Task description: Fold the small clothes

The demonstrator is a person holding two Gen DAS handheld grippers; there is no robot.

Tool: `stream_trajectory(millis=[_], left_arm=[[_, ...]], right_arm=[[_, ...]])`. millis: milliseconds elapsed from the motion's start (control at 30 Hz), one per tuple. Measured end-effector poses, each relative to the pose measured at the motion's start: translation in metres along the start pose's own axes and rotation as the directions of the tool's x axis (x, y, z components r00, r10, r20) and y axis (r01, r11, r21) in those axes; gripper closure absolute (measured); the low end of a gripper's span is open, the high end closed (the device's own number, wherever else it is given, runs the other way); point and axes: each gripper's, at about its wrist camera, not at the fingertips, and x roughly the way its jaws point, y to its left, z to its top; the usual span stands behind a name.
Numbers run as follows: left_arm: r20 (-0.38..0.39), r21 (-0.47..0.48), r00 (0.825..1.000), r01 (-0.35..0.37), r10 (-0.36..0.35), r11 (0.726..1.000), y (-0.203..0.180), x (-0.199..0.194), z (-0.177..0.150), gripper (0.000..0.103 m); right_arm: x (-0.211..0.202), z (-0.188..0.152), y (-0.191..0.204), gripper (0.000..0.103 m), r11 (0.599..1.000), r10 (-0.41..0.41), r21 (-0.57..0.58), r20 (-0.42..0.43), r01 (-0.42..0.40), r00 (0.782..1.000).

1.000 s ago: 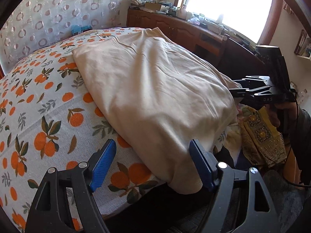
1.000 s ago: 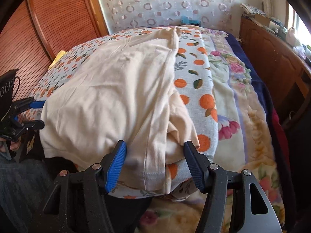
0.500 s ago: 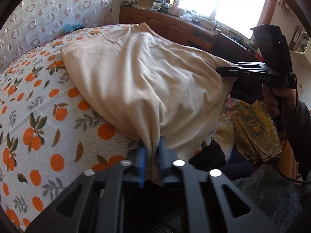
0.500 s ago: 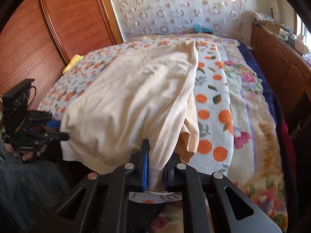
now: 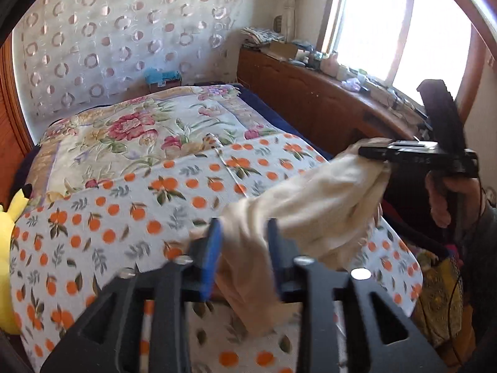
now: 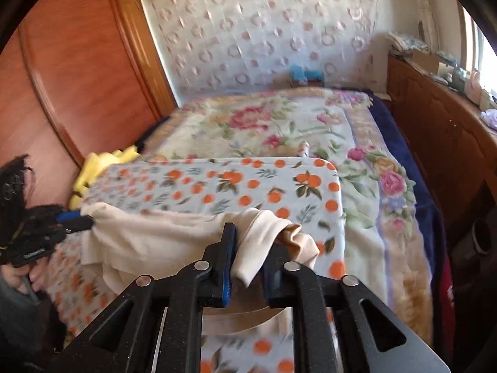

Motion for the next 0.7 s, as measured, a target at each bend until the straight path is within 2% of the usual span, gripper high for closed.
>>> stream_trajectory(millis=[33, 67, 100, 133, 200, 267, 400, 500, 600, 700], left_arm=[[0.005, -0.011, 1.000, -0.013, 0.013, 1.000, 0.007, 0.003, 0.001, 0.051], [0.009, -0.014, 1.000, -0.015, 0.015, 1.000, 0.011, 0.004, 0.000, 0.041], [0.012, -0.016, 1.000, -0.013, 0.014, 1.000, 0.014, 0.005, -0.004, 0.032], [0.015, -0.016, 1.000, -0.010, 0.011, 1.000, 0.017, 0.005, -0.008, 0.030], [0.003, -0.006, 1.000, 0.003, -0.003, 1.000, 0.019, 0.007, -0.020, 0.029], [-0.009, 0.013, 1.000, 0.002, -0.002, 1.000, 0.018, 0.010, -0.032, 0.029], [-0.074, 0.047, 0.997, 0.018, -0.014, 0.999, 0.017, 0.031, -0.045, 0.029], [-0.093, 0.093, 0.996, 0.012, -0.003, 0.996, 0.013, 0.047, -0.046, 0.029], [-0.089, 0.106, 0.995, 0.044, -0.035, 0.993, 0.009, 0.057, -0.037, 0.029], [-0.094, 0.101, 0.992, 0.097, -0.088, 0.990, 0.004, 0.066, -0.025, 0.029]], right_arm=[[0.016, 0.007, -0.006, 0.075, 0.999, -0.020, 0.027, -0.027, 0.021, 0.999], [0.027, 0.010, -0.012, 0.071, 0.998, -0.053, 0.044, -0.034, 0.055, 0.998], [0.032, 0.010, -0.014, 0.063, 0.996, -0.073, 0.044, -0.025, 0.074, 0.997], [0.032, 0.008, -0.016, 0.059, 0.996, -0.080, 0.037, -0.007, 0.081, 0.997], [0.027, -0.001, -0.014, 0.059, 0.996, -0.091, 0.021, 0.036, 0.090, 0.995], [0.021, -0.018, -0.007, 0.059, 0.998, -0.052, -0.019, 0.049, 0.053, 0.997], [0.018, -0.054, 0.004, 0.059, 0.991, -0.038, -0.128, 0.010, 0.039, 0.999], [0.025, -0.074, 0.005, 0.059, 0.980, -0.012, -0.200, -0.053, 0.002, 0.999], [0.042, -0.076, 0.003, 0.058, 0.970, -0.038, -0.243, -0.100, 0.013, 0.994], [0.050, -0.066, -0.005, 0.058, 0.974, -0.029, -0.225, -0.088, 0.009, 0.996]])
